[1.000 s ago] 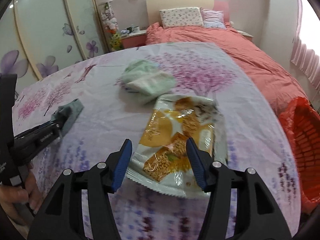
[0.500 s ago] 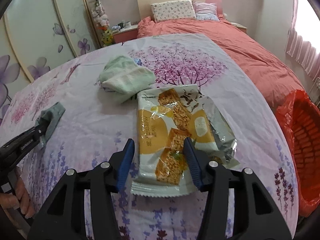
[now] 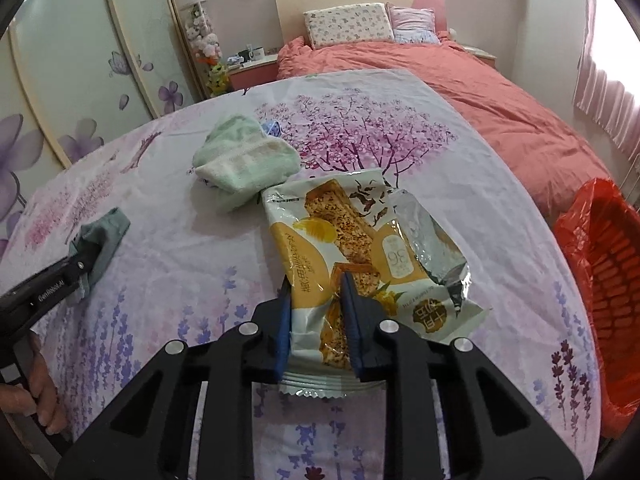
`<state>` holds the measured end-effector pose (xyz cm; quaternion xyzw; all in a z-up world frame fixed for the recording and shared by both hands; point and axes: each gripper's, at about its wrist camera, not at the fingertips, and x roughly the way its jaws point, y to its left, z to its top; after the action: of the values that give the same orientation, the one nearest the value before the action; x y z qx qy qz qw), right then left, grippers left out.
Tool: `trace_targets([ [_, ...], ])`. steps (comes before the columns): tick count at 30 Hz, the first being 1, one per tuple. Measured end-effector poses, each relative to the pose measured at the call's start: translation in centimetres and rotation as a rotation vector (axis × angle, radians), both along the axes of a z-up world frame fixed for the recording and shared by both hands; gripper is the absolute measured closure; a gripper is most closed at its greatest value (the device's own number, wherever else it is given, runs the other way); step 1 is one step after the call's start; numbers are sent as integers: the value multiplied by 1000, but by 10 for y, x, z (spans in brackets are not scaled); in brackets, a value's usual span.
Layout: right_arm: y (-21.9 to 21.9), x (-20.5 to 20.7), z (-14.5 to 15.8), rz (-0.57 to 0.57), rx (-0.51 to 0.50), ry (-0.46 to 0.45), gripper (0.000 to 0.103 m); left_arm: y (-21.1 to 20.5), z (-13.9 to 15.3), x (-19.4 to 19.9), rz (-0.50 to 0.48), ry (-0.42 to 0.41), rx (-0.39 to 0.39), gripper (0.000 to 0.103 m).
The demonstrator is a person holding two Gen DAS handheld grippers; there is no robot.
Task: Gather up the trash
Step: 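Grasp the yellow snack bag with the right tool while the left tool holds the sock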
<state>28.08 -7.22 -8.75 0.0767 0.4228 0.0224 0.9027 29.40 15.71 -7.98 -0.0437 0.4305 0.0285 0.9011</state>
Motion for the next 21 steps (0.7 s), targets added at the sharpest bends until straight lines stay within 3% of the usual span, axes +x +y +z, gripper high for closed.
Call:
trace_targets([
  [10, 12, 3, 1, 4, -98, 9, 78, -4, -2, 8, -1, 4, 40, 67],
  [15, 2, 1, 2, 8, -38, -6, 84, -8, 0, 11, -30, 2, 27, 88],
  [18, -3, -3, 5, 17, -32, -31, 93, -8, 1, 8, -42, -9, 15, 91],
  [21, -8, -5, 9, 19, -25, -53, 95, -8, 4, 5, -53, -24, 1, 92],
])
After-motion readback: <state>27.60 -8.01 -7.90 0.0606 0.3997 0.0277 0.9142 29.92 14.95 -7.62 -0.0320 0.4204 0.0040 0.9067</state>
